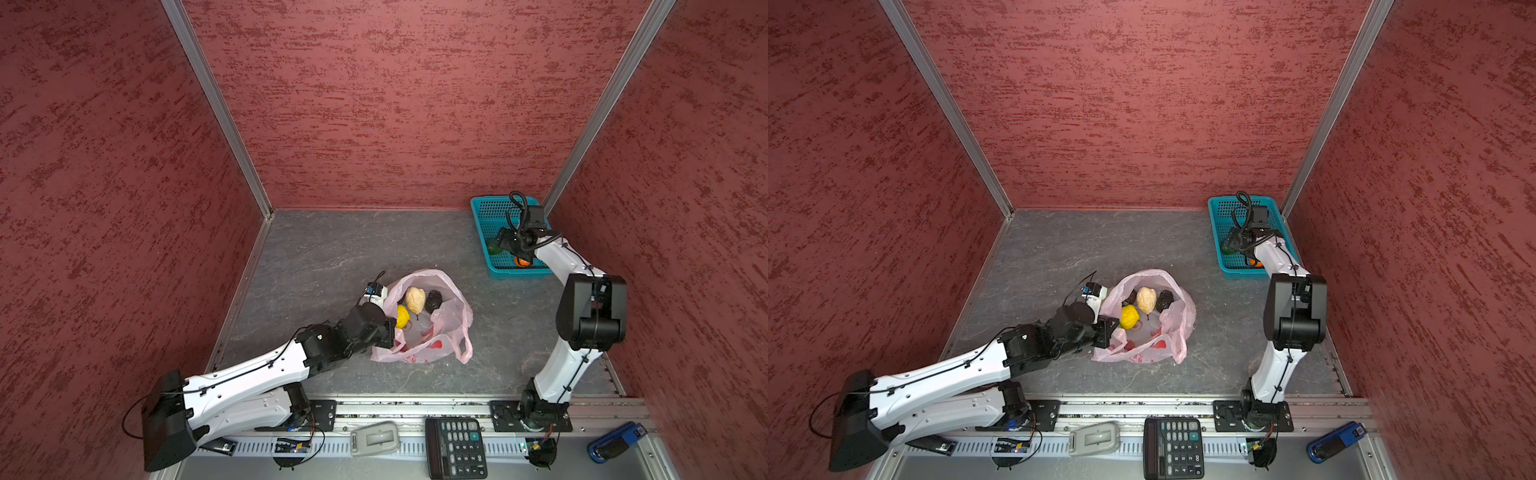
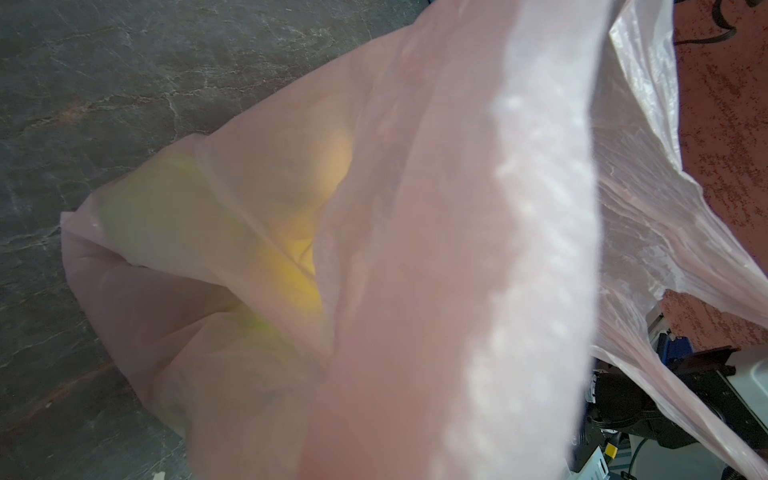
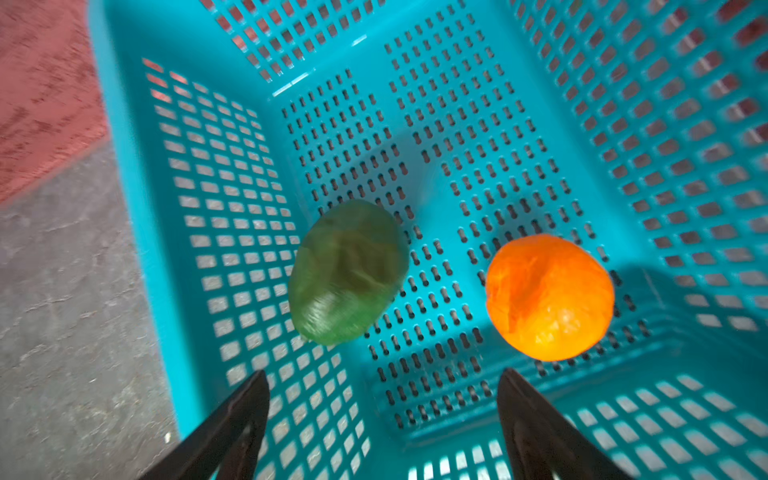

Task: Untie the knot of the plastic bag and take out the fruit
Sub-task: 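Open the right gripper to drop the green fruit into the basket, then move the right gripper back over the bag opening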

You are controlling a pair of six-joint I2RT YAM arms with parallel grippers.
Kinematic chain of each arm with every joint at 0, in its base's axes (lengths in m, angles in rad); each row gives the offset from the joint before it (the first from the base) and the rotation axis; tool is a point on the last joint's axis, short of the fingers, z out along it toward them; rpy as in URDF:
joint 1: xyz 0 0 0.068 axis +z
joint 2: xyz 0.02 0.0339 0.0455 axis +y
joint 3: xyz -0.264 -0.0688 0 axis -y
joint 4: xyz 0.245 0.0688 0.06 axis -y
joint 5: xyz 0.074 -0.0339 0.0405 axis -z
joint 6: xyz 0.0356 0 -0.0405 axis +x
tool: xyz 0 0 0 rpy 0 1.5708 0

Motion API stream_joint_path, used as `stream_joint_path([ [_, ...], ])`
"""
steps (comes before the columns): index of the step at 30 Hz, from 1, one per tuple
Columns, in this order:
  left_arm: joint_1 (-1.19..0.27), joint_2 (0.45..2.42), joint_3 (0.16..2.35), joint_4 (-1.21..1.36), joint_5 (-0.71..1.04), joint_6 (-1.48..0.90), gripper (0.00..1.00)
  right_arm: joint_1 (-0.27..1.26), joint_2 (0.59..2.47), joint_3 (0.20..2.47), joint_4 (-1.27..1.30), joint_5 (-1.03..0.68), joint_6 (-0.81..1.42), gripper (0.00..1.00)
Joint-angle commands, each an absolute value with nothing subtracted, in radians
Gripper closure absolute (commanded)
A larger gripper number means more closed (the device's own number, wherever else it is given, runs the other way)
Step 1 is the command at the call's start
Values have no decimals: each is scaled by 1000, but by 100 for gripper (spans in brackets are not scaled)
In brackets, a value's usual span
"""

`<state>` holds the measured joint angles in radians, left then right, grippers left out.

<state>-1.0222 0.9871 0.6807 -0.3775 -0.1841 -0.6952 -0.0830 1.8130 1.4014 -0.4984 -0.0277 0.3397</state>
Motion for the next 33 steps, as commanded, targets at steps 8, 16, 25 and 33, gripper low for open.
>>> stream_joint_path([
  [8, -1016, 959, 701, -393, -189, -664, 100, 38, 1460, 1304, -620, -132, 361, 12],
  [16, -1009, 948, 710, -403, -193, -657, 100, 338, 1234, 1304, -796, -124, 438, 11],
  [25, -967, 951, 731, -419, -160, -628, 100, 703, 1191, 1353, -842, -72, 558, 11],
  [33, -945, 932, 734, -432, -152, -621, 100, 937, 1267, 1338, -828, 12, 621, 10],
])
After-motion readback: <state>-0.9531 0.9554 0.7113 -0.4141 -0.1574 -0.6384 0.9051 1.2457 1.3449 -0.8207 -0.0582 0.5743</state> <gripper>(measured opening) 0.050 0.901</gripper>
